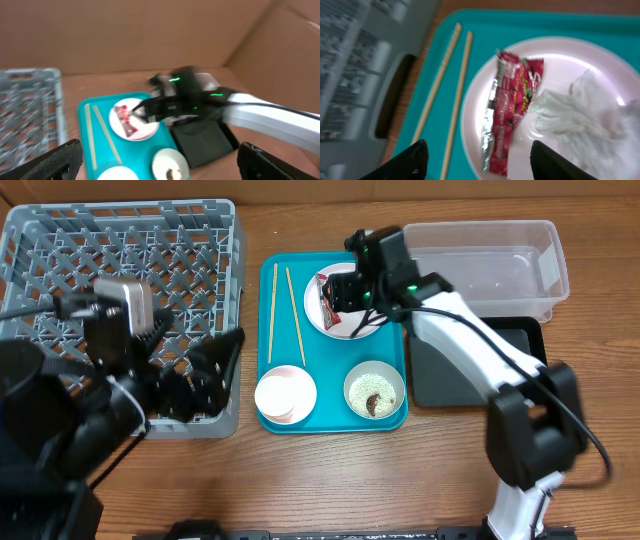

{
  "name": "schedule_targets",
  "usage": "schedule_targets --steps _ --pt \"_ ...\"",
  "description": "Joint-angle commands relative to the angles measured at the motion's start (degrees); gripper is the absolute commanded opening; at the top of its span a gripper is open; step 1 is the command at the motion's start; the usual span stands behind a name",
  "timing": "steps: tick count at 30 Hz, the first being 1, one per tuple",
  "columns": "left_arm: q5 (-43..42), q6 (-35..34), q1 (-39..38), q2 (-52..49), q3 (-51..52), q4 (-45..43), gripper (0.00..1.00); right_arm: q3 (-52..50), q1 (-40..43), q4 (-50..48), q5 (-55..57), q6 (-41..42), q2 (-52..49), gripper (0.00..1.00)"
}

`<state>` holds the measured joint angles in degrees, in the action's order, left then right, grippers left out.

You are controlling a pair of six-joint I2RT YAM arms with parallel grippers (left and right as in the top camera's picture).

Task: Sort waste into correct bins and load items into the dishwasher
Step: 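Reach the right gripper to the plate and grasp the red wrapper, then carry the red wrapper into the clear plastic bin and release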

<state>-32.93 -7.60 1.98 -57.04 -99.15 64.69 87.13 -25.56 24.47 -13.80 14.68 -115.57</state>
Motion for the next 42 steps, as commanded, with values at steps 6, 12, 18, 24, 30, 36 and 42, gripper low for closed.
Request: schedule_targets --steps 6,12,18,24,30,36,42 --pt "-7.10 4.87 0.24 4.26 -0.79 -0.31 1.00 1.09 -0.83 -1.70 -2.60 6.16 -7.91 0.57" --pt "-7.15 4.85 0.24 4.22 -0.72 1.09 1.00 1.07 -1.92 -1.70 0.28 6.19 -8.24 0.15" --pt "-7.15 4.85 0.24 4.22 -0.70 1.53 1.00 1.14 -1.79 -1.25 -1.07 6.60 -6.71 0.04" --pt "-7.13 4.85 0.24 4.22 -0.70 1.55 1.00 1.14 -0.92 -1.25 -1.03 6.54 1.88 0.04" --pt "-7.13 4.85 0.24 4.22 -0.70 1.53 1.00 1.14 0.17 0.76 2.05 6.16 10.99 0.04" --pt "-7.13 4.85 0.24 4.22 -0.70 1.53 1.00 1.14 4.15 6.12 10.10 6.88 16.13 0.04" --pt "-7.13 4.85 0.24 4.22 -0.70 1.53 1.00 1.05 9.90 12.11 16.79 11.30 14.56 0.04"
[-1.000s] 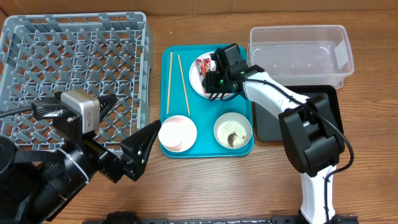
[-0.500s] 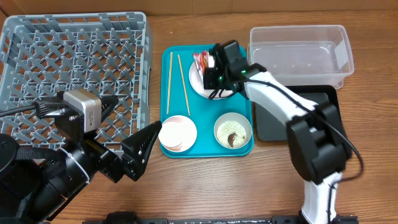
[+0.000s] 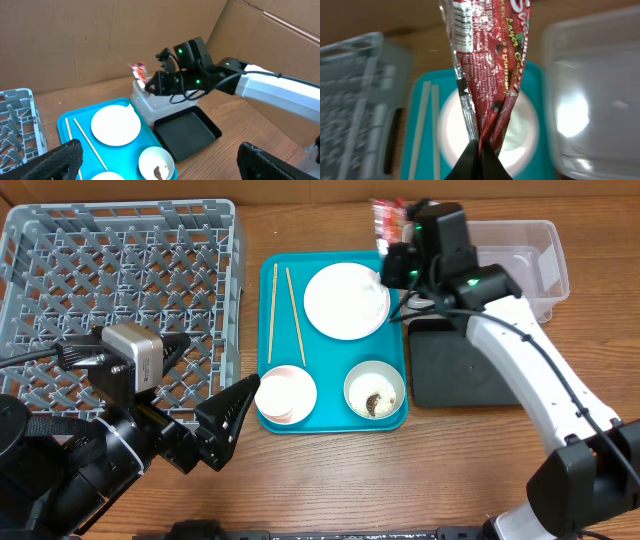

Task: Sort waste into correct bins and load items into the dishwasher
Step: 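Carry the red wrapper into the clear plastic bin and release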

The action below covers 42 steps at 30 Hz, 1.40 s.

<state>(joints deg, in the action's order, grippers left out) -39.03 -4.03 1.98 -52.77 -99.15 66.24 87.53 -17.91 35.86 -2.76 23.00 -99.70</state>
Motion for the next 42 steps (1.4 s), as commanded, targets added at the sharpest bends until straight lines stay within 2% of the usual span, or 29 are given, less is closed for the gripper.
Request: schedule_targets --steps 1,7,14,18,20,22,25,27,30,32,36,39,42 --pt "-1.03 1.29 0.24 -0.04 -0.70 -0.02 1.00 0.66 3.32 0.98 5.99 3.87 -1.97 0.04" --pt "-1.03 1.29 0.24 -0.04 -0.70 0.00 1.00 0.66 8.09 1.46 6.27 6.01 -3.54 0.04" --pt "-1.03 1.29 0.24 -0.04 -0.70 -0.02 1.00 0.66 8.17 4.11 5.70 5.95 -3.54 0.05" --pt "-1.03 1.29 0.24 -0.04 -0.70 -0.02 1.00 0.81 8.28 1.27 5.53 2.62 -3.39 0.29" --pt "-1.03 1.29 0.24 -0.04 -0.70 -0.02 1.00 1.20 8.28 1.07 4.00 2.01 -3.06 0.49" --pt "-1.03 1.29 0.24 -0.04 -0.70 -0.02 1.00 1.40 8.13 1.03 -0.98 1.95 -2.62 0.50" --pt "-1.03 1.29 0.24 -0.04 -0.70 -0.02 1.00 1.40 7.04 0.72 -13.64 -1.86 -2.47 0.50" --pt "-1.03 1.29 0.24 -0.04 -0.70 0.00 1.00 1.36 5.07 1.46 -17.27 -5.38 -2.49 0.50" --pt "-1.03 1.29 0.24 -0.04 -0.70 -0.02 1.00 1.33 0.68 3.39 -13.07 -11.13 -2.51 0.50" --pt "-1.03 1.29 0.24 -0.04 -0.70 -0.02 1.00 0.98 -2.84 3.65 -5.38 -14.49 -2.89 0.52" --pt "-1.03 1.29 0.24 -0.04 -0.70 -0.02 1.00 -1.22 -8.52 0.13 13.90 -15.23 -5.29 0.56" --pt "-1.03 1.29 0.24 -0.04 -0.70 -0.02 1.00 -2.10 -9.51 -3.72 16.22 -15.61 -8.59 0.63" --pt "-1.03 1.29 0.24 -0.04 -0.70 -0.02 1.00 -2.08 -9.51 -7.65 16.22 -15.82 -12.15 0.66"
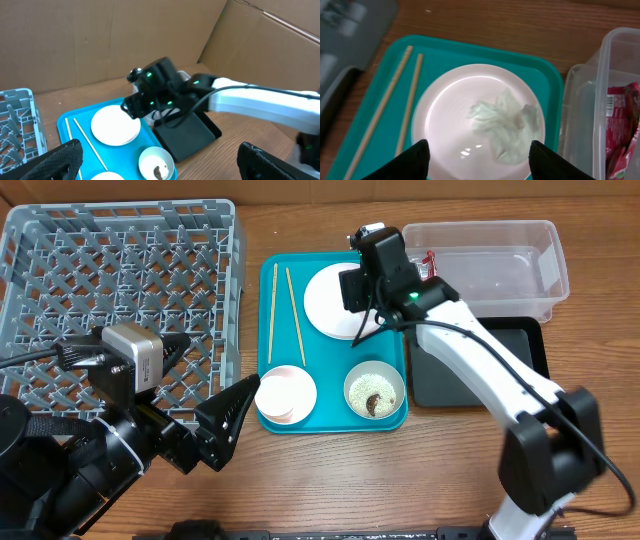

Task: Sort waste into correct bins and load items into the dishwasher
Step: 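Carry the red wrapper into the clear plastic bin and release, then grasp the white tissue on the plate with the right gripper, then drop the white tissue into the clear plastic bin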

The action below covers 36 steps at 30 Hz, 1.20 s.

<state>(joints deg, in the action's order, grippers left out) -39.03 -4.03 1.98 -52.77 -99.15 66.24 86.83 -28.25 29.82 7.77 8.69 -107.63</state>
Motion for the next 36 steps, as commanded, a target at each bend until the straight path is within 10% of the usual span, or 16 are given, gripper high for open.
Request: schedule_targets --steps 1,13,19,23,36 --pt "-1.03 1.29 0.24 -0.04 -0.70 -0.02 1.00 -1.38 0.83 -3.08 5.66 -1.51 -5.55 0.66" --pt "-1.03 1.29 0.24 -0.04 -0.70 -0.02 1.00 -1.38 0.85 -6.67 3.15 -1.49 -15.10 0.64" --pt "-1.03 1.29 0.24 -0.07 -0.70 -0.02 1.00 -1.38 0.85 -5.27 3.10 -1.46 -15.93 0.41" --pt "-1.03 1.29 0.24 -0.07 -0.70 -0.02 1.00 -1.22 0.81 -4.33 2.86 -1.42 -15.78 0.05" --pt "-1.03 1.29 0.24 -0.07 -0.70 -0.02 1.00 6.01 5.07 3.56 2.67 8.33 0.35 0.04"
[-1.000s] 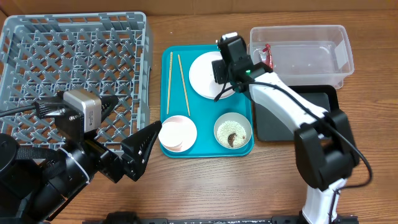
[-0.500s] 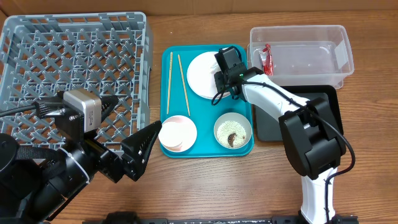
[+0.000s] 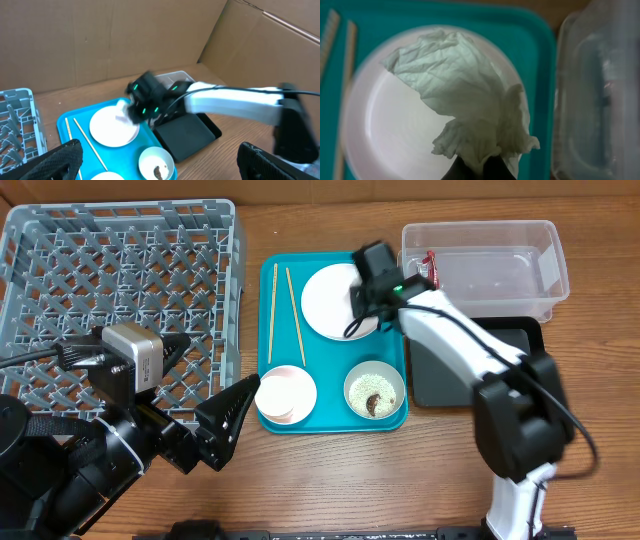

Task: Sort waste into correct bins and load items into the dishwasher
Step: 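Drop the white tissue into the clear plastic bin, then grasp the white paper cup on the tray with the right gripper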

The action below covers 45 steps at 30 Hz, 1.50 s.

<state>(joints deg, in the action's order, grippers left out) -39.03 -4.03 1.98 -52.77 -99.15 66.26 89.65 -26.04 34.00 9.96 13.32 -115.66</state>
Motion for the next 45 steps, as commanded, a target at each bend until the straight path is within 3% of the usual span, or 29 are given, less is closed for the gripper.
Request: schedule_targets --steps 1,13,15,16,17,21,30,37,41,45 --pt "-1.03 1.29 0.24 -0.07 -0.70 -0.04 1.00 3.19 3.78 -0.44 0.48 3.74 9.18 0.04" --pt "-1.03 1.29 0.24 -0.07 -0.70 -0.04 1.00 0.74 16.22 2.19 0.46 6.43 4.79 0.04" --pt "-1.03 1.29 0.24 -0.07 -0.70 -0.04 1.00 0.74 17.18 2.19 0.44 6.43 4.46 0.21" --pt "-1.03 1.29 0.24 -0.07 -0.70 -0.04 1.00 0.85 17.51 2.16 0.33 6.32 4.55 0.39" --pt "-1.03 1.29 0.24 -0.07 -0.70 -0.04 1.00 1.22 17.66 2.45 0.09 5.99 5.05 0.51" --pt "-1.03 1.29 0.24 -0.07 -0.70 -0.04 1.00 3.43 17.44 5.18 -4.37 5.33 9.16 0.66" --pt "-1.03 1.29 0.24 -0.07 -0.70 -0.04 1.00 3.91 14.29 16.35 -22.32 5.35 21.90 0.68" --pt "-1.03 1.29 0.24 -0.07 -0.70 -0.04 1.00 3.17 4.39 27.43 -22.88 5.35 22.69 0.65" --pt "-1.03 1.29 0.24 -0.07 -0.70 -0.04 1.00 2.03 -3.13 27.61 -22.47 5.38 22.14 0.64" --pt "-1.03 1.29 0.24 -0.07 -0.70 -0.04 1.00 0.31 -8.50 24.26 -22.43 5.38 22.10 0.54"
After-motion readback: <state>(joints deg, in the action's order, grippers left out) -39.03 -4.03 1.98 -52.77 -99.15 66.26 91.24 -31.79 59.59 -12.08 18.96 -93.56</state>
